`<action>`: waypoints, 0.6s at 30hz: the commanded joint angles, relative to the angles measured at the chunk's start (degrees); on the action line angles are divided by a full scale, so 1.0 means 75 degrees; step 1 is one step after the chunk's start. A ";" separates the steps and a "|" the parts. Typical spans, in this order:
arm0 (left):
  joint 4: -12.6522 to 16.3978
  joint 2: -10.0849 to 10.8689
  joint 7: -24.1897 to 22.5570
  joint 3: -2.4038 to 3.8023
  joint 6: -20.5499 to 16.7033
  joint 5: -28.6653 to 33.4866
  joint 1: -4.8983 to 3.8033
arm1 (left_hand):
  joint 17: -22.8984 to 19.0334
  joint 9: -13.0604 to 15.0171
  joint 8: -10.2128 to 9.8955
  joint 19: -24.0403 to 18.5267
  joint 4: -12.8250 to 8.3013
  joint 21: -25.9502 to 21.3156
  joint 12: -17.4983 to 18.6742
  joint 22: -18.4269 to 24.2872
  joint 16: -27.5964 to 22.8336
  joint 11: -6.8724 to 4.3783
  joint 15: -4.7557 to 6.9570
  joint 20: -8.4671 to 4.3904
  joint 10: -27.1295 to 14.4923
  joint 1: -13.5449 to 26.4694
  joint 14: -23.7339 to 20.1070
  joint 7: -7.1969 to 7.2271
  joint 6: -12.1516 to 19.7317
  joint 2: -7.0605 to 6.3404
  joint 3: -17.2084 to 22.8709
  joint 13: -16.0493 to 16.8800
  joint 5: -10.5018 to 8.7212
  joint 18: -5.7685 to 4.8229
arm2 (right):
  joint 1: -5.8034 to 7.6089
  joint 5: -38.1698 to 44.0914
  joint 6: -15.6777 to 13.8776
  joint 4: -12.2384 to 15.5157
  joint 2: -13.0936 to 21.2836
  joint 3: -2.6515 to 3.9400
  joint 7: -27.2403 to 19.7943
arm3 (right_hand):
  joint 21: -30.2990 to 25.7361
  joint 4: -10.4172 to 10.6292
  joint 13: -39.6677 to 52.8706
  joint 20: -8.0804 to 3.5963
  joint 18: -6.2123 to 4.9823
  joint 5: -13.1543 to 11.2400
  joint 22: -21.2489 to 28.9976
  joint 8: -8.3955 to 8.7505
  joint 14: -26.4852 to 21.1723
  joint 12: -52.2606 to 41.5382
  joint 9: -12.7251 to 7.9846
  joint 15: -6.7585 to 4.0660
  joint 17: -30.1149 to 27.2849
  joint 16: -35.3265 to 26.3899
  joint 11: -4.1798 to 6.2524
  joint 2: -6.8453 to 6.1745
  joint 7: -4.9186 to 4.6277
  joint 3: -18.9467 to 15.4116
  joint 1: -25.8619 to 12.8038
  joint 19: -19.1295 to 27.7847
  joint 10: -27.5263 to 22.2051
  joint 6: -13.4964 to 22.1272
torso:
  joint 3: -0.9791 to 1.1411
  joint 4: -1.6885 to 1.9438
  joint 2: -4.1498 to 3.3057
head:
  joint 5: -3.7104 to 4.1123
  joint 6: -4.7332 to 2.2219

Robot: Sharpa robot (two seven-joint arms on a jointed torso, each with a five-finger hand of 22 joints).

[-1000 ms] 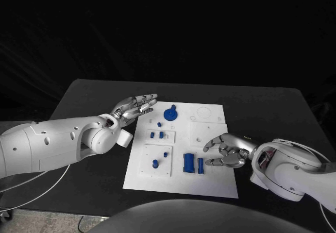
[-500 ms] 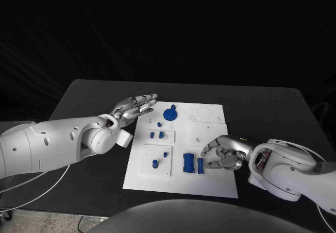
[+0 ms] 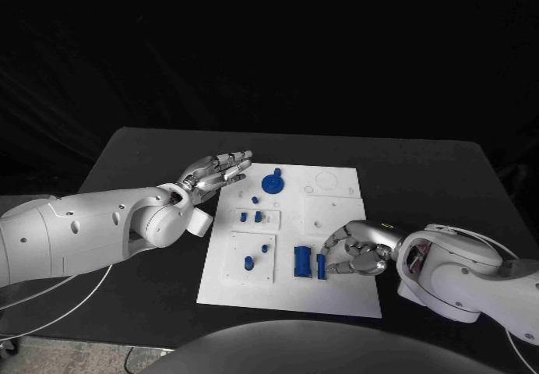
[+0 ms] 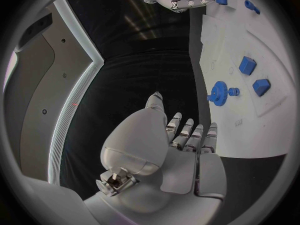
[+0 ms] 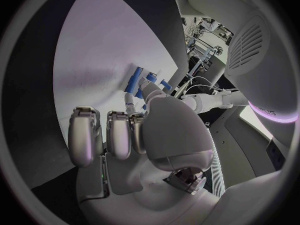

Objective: Assemble the parts on the task board

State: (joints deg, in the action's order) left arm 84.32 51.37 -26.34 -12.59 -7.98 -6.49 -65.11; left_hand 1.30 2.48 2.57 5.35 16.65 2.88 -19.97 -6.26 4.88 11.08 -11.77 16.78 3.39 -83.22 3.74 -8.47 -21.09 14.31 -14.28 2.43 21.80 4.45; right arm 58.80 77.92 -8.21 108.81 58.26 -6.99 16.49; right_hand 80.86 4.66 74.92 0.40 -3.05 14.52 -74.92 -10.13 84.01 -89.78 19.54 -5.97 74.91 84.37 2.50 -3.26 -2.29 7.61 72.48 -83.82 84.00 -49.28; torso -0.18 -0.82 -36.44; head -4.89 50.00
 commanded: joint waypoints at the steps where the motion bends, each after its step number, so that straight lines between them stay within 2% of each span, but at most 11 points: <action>1: 0.0008 -0.0019 -0.0054 0.0005 0.0141 -0.0036 0.0001 | 0.0009 0.0012 0.0051 0.0064 -0.0020 0.0026 -0.0027 -0.0008 0.0034 -0.0004 0.0018 0.0014 0.0057 -0.0071 0.0034 -0.0083 -0.0043 -0.0007 -0.0006 0.0008 0.0045 -0.0064 | -0.0029 0.0082 0.0285 -0.0002 -0.0026 -0.0016 0.0110 | -0.0010 0.0030 0.2010 -0.0052 0.0104 0.0038 -0.1612 0.0050 0.0501 -0.0029 -0.0016 -0.0052 0.0310 0.0034 0.0059 0.0062 0.0004 0.0008 -0.0038 -0.0425 0.0800 -0.0032 | -0.0001 0.0001 -0.0003 | 0.0001 0.0000; 5: 0.0008 -0.0021 -0.0057 0.0005 0.0139 -0.0036 0.0002 | 0.0009 0.0012 0.0052 0.0066 -0.0024 0.0027 -0.0030 -0.0007 0.0038 0.0003 0.0017 0.0014 0.0065 -0.0081 0.0036 -0.0086 -0.0049 -0.0008 -0.0004 0.0008 0.0053 -0.0065 | -0.0033 0.0197 0.0297 -0.0004 -0.0051 -0.0016 0.0151 | -0.0025 0.0091 0.2010 -0.0051 0.0100 -0.0004 -0.1607 0.0092 0.0498 -0.0029 -0.0074 -0.0052 0.0294 0.0026 0.0062 0.0082 0.0010 -0.0011 -0.0106 -0.0419 0.0800 -0.0060 | 0.0002 0.0002 -0.0003 | -0.0002 0.0000; 10: 0.0010 -0.0014 -0.0060 0.0005 0.0135 -0.0036 0.0002 | 0.0009 0.0012 0.0052 0.0066 -0.0024 0.0027 -0.0030 -0.0007 0.0038 0.0003 0.0017 0.0014 0.0065 -0.0081 0.0036 -0.0086 -0.0049 -0.0008 -0.0004 0.0008 0.0053 -0.0065 | -0.0038 0.0536 0.0279 0.0019 -0.0060 -0.0016 0.0198 | -0.0052 0.0220 0.2010 -0.0055 0.0093 -0.0085 -0.1598 0.0271 0.0488 -0.0029 -0.0253 -0.0062 0.0250 0.0002 0.0076 0.0092 0.0032 -0.0064 -0.0233 -0.0406 0.0800 0.0031 | 0.0003 0.0000 -0.0006 | -0.0009 0.0000; 18: 0.0006 -0.0013 -0.0096 0.0005 0.0137 -0.0036 0.0005 | 0.0010 0.0011 0.0052 0.0070 -0.0024 0.0029 -0.0034 -0.0010 0.0042 0.0006 0.0015 0.0014 0.0069 -0.0084 0.0038 -0.0087 -0.0050 -0.0007 -0.0003 0.0008 0.0055 -0.0065 | -0.0054 0.1683 0.0040 0.0102 -0.0072 -0.0017 0.0117 | -0.0085 0.0559 0.2010 -0.0117 0.0083 -0.0285 -0.1586 0.0594 0.0479 -0.0029 -0.0624 -0.0143 0.0196 -0.0033 0.0182 0.0091 0.0171 -0.0220 -0.0510 -0.0391 0.0800 0.0180 | 0.0006 -0.0002 -0.0002 | -0.0008 0.0000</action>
State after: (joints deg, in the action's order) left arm 84.30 51.36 -26.34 -12.59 -7.95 -6.49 -65.09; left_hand 1.29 2.51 2.57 5.56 16.65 2.88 -19.97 -6.25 4.88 11.08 -11.77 16.99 3.38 -83.22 3.74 -8.47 -21.09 14.31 -14.28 2.42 22.03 4.44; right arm 58.47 84.40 -7.72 109.43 57.76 -7.09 17.61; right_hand 80.54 8.65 74.91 -0.22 -3.05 12.52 -74.91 -5.96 83.95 -89.78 14.97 -6.72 74.90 84.37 3.54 -2.59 -1.07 5.86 69.08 -84.02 83.99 -48.04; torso -0.14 -0.82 -36.46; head -4.99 50.00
